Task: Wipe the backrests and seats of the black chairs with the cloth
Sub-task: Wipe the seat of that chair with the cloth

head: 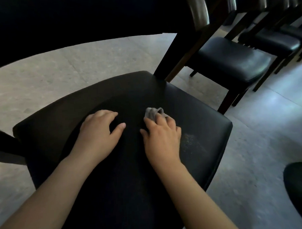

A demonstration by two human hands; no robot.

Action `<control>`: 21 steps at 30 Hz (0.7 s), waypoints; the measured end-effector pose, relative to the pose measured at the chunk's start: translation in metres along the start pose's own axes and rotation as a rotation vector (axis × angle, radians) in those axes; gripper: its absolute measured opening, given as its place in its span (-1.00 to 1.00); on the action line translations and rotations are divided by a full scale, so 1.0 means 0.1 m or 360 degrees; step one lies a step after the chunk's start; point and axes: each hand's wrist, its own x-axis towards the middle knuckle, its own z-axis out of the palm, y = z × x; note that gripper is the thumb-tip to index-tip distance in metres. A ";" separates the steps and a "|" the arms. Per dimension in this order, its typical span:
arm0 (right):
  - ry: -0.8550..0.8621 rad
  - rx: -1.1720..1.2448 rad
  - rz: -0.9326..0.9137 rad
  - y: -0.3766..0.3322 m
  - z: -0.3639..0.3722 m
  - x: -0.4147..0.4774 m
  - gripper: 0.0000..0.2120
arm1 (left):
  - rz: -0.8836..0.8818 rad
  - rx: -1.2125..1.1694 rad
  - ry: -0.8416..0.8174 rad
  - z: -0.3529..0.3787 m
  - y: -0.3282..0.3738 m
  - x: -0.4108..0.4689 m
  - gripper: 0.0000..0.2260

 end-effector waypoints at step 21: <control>0.0747 0.0318 0.0388 1.49 0.00 -0.77 -0.72 | 0.0364 -0.0076 -0.0301 0.16 0.54 -0.16 -0.53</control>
